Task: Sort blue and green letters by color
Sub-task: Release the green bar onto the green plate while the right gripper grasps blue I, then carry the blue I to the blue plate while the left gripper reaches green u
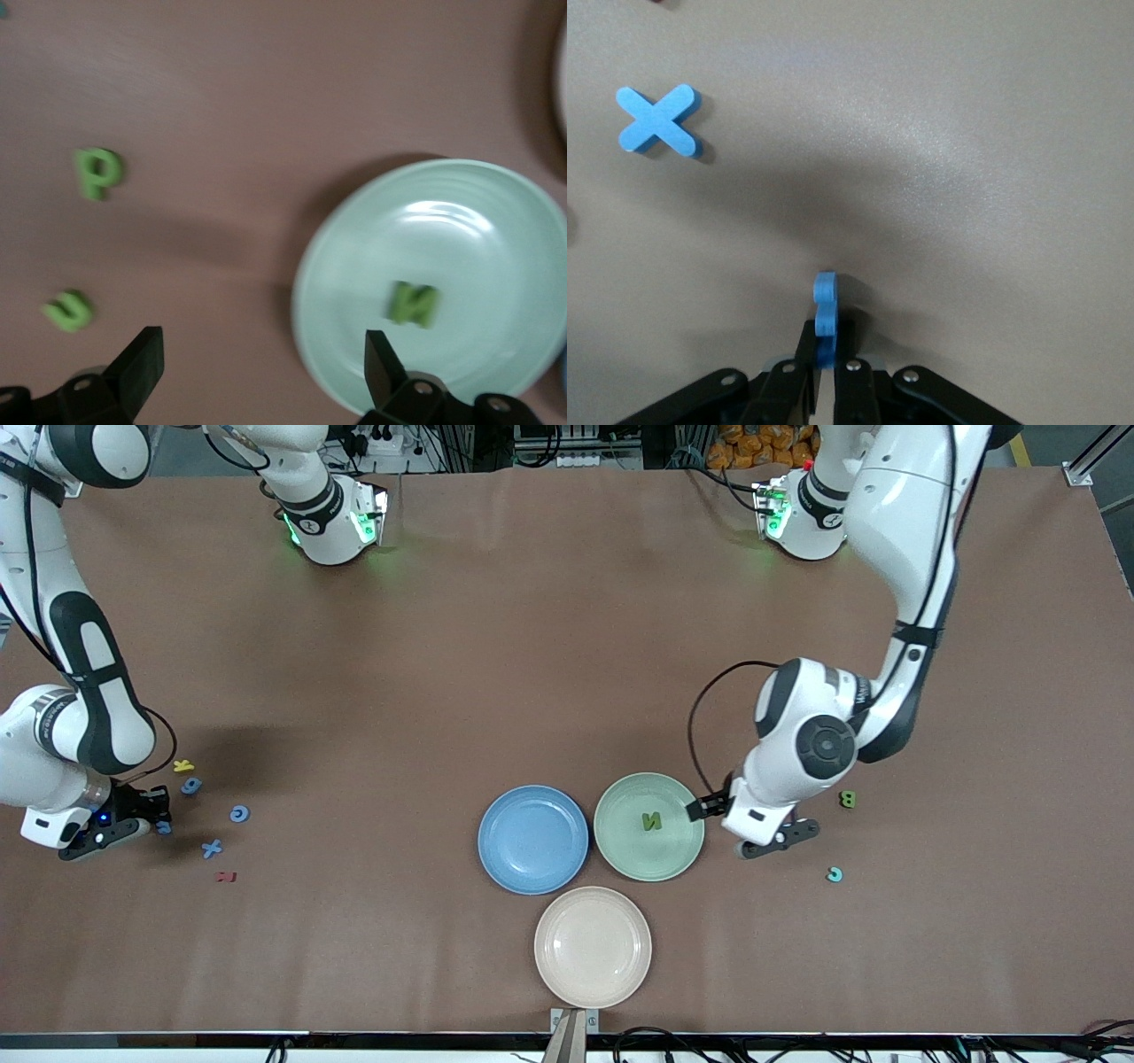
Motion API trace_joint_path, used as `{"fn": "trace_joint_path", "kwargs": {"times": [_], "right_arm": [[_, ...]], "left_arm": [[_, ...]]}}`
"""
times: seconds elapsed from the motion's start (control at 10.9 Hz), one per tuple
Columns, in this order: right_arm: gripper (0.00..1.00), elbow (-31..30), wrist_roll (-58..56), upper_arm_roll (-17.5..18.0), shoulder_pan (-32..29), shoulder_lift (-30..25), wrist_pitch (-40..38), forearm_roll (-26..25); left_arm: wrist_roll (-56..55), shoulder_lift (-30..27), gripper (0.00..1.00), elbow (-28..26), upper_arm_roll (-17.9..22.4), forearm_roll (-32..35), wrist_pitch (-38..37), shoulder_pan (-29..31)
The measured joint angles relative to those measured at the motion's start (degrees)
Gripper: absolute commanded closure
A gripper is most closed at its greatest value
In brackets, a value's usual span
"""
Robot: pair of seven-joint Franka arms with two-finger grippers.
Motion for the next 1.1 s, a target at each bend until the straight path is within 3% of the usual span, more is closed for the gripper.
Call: {"fn": "trace_joint_path", "kwargs": {"times": [0.28,0.64,1.1], "right_arm": [[1.00,0.01,-0.02,0.01,0.00,0.00,-0.01,0.00],[1.00,2.03,-0.01,0.85,0.28,-0.01,-2.09,0.12],[1.00,10.93,4.29,3.51,2.49,-0.57,-15.09,1.88]], "left_arm": [[9.97,-4.01,0.00,-6.74,-0.09,8.54,0.81,5.16],[24.58,-8.76,0.00,-21.29,-0.17,9.65,16.23,9.16],[29.78,-10.43,0.00,-28.19,-1.52,9.69,18.59,9.20]]}}
